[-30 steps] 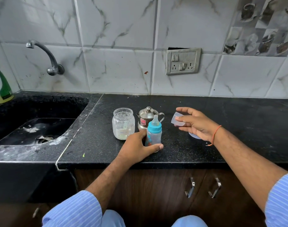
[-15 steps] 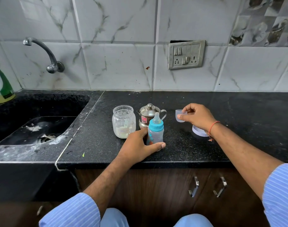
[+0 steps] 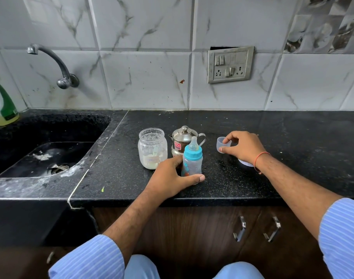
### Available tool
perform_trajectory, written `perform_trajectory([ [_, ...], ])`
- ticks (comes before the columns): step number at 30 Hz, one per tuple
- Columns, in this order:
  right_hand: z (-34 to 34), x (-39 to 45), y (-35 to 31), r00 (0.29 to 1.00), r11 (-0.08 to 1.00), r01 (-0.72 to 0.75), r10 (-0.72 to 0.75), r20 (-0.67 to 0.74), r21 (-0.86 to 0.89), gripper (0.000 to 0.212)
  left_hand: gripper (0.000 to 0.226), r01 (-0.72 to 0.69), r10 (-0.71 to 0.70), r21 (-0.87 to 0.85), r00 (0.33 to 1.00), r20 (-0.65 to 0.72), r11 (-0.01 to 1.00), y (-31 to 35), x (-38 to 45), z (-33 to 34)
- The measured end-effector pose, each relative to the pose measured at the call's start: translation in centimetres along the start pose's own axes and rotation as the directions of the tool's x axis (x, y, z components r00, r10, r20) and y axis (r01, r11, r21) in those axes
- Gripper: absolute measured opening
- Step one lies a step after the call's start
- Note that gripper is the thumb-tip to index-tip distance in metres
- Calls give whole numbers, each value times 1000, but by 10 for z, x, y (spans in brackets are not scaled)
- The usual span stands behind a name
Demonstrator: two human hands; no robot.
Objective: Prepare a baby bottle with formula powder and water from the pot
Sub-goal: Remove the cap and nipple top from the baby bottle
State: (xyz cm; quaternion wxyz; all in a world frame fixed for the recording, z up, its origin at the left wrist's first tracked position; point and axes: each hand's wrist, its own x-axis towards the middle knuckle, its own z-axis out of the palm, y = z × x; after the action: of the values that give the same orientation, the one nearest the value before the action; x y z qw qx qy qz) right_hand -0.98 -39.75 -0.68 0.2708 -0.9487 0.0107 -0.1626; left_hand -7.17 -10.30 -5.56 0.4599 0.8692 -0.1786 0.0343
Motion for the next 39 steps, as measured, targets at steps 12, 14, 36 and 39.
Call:
perform_trajectory([
  [12,-18,-41,-36,947,901,269,-183,-265,339,48,77,10,-10,18,1000,7,1000,-1,4,1],
  [14,-13,-64,-58,926,840,345,-233,-296,418,44,82,15,-15,20,1000,2,1000,0,4,1],
  [36,20,-82,-96,965,799,168,-252,67,578,32,73,23,-24,55,999,26,998,5,3,-1],
  [39,16,-71,-89,937,762,168,-321,139,625,37,76,32,-33,37,999,41,999,5,4,-2],
])
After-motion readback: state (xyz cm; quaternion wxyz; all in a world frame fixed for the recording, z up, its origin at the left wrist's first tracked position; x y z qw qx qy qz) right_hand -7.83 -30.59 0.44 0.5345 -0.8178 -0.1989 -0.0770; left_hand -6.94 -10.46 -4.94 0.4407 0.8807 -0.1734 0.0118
